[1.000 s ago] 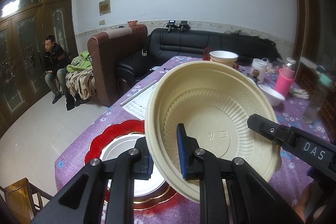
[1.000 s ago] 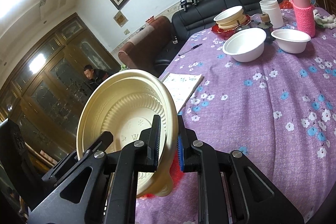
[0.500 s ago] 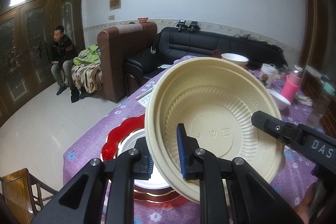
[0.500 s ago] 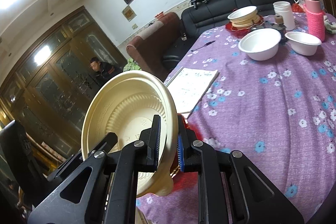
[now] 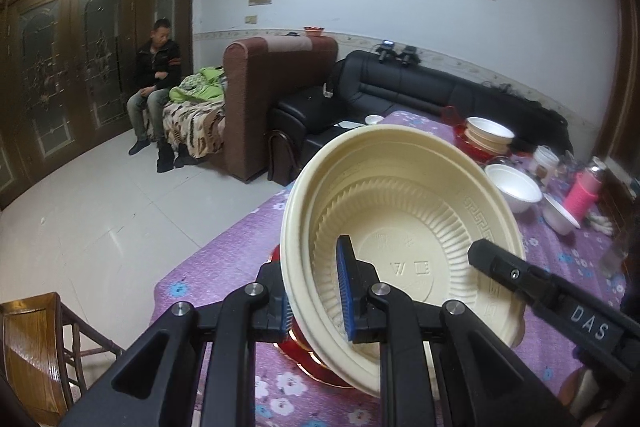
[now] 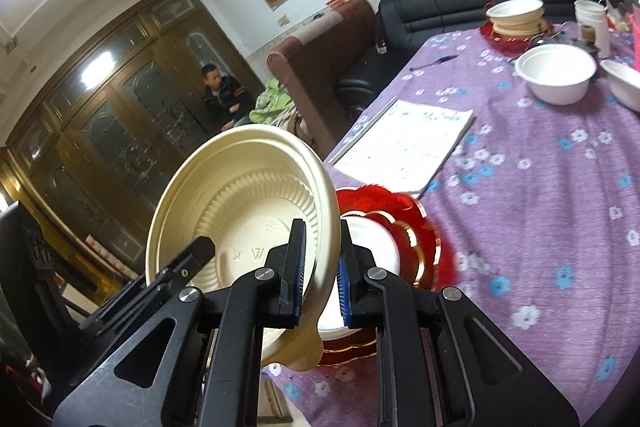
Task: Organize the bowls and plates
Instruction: 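Carry the beige plastic bowl over the red plate stack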
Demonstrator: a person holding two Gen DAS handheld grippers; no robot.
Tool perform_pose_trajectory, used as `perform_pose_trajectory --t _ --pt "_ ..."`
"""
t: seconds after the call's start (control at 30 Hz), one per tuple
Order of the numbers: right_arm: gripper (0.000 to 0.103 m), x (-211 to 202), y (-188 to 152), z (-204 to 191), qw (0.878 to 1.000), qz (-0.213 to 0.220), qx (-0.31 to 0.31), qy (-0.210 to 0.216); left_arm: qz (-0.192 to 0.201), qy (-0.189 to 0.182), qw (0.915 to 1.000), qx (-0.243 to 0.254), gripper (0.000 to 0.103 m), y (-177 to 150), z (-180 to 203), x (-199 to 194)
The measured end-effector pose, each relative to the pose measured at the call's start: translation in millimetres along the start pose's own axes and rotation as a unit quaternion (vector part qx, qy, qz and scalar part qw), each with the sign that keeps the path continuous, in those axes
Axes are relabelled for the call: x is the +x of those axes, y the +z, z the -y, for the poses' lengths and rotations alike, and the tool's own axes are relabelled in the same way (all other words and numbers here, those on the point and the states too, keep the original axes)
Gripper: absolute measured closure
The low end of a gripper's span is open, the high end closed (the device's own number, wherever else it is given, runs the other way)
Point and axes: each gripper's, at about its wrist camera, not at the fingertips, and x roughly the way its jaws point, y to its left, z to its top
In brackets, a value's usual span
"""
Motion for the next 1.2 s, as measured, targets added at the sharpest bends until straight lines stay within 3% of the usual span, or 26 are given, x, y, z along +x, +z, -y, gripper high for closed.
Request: perform_pose_trajectory --t 0.53,1.2 --pt "0.089 30 -8 30 0.999 -0.033 0.025 -0.003 -0.057 0.008 0.9983 0.007 0.085 -14 1 39" --pt "0.089 55 -5 52 0.998 -0.050 0.047 -0.012 -0.078 0.011 0.9968 0.018 0.085 -15 2 66"
